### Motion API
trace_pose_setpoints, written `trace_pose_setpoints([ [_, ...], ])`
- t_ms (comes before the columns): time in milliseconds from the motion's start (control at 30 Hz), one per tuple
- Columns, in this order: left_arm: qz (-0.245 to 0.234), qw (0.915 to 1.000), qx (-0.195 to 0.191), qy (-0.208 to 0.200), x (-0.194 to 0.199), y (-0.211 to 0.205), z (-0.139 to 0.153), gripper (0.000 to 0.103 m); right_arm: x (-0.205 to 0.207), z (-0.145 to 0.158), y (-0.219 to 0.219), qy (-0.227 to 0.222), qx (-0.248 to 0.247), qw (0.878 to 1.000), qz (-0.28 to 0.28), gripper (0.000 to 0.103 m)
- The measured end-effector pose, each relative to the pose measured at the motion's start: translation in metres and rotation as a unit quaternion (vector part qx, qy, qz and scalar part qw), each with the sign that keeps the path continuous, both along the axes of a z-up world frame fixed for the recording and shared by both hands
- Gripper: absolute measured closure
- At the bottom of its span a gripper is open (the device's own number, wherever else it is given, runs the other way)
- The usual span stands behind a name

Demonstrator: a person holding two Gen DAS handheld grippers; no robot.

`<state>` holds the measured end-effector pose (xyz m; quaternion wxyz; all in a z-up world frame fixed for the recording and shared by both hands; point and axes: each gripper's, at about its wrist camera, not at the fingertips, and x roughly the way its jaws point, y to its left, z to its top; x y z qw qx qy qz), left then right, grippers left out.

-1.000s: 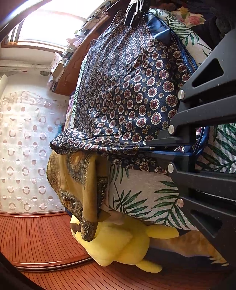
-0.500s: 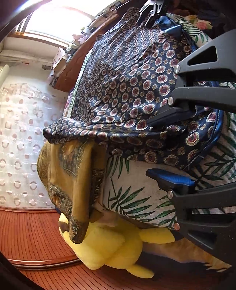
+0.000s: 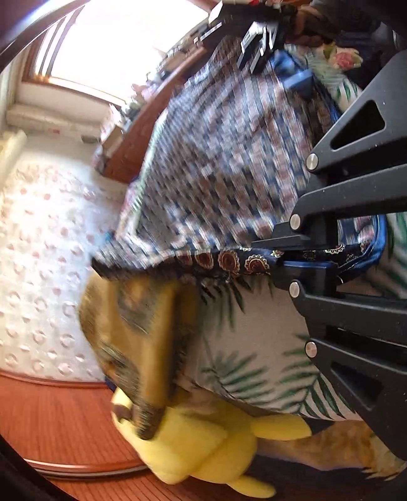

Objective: Fold small clothes

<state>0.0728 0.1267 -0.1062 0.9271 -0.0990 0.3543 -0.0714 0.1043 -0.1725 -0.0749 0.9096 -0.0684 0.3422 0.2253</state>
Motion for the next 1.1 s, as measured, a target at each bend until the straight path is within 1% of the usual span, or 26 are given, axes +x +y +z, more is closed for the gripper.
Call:
trace_pose_setpoints([
  [67, -0.014, 0.9997, -0.003, -0.017, -0.001, -0.011, 0.016, 0.099, 0.000, 0.000, -0.001, 0.001, 0.004, 1.000, -0.001, 0.021],
  [200, -0.055, 0.9973, -0.012, -0.048, 0.005, -0.041, 0.048, 0.099, 0.001, 0.001, -0.008, 0.007, 0.028, 1.000, -0.006, 0.022],
  [333, -0.105, 0.9921, -0.015, -0.067, 0.023, -0.079, 0.073, 0.099, -0.001, 0.004, -0.024, 0.013, 0.029, 0.999, -0.019, 0.022],
  [433, -0.153, 0.9850, -0.025, -0.075, 0.034, -0.116, 0.087, 0.099, -0.006, 0.011, -0.044, 0.008, 0.038, 0.999, -0.029, 0.022],
  [567, -0.205, 0.9744, -0.023, -0.090, 0.045, -0.168, 0.107, 0.099, -0.018, 0.023, -0.077, -0.013, 0.041, 0.998, -0.042, 0.022],
  [633, -0.228, 0.9688, -0.022, -0.096, 0.050, -0.192, 0.115, 0.099, -0.022, 0.025, -0.092, -0.013, 0.043, 0.998, -0.041, 0.022],
  [733, -0.256, 0.9613, -0.018, -0.100, 0.057, -0.224, 0.124, 0.099, -0.023, 0.024, -0.115, -0.015, 0.033, 0.997, -0.070, 0.022],
  [833, -0.280, 0.9550, -0.013, -0.096, 0.064, -0.253, 0.128, 0.099, -0.028, 0.025, -0.136, -0.016, 0.047, 0.995, -0.087, 0.022],
  [967, -0.300, 0.9498, -0.008, -0.089, 0.077, -0.283, 0.131, 0.099, -0.039, 0.026, -0.159, -0.021, 0.057, 0.993, -0.102, 0.022],
  [1100, -0.318, 0.9446, -0.005, -0.080, 0.089, -0.312, 0.132, 0.099, -0.045, 0.024, -0.169, -0.022, 0.061, 0.992, -0.108, 0.022],
])
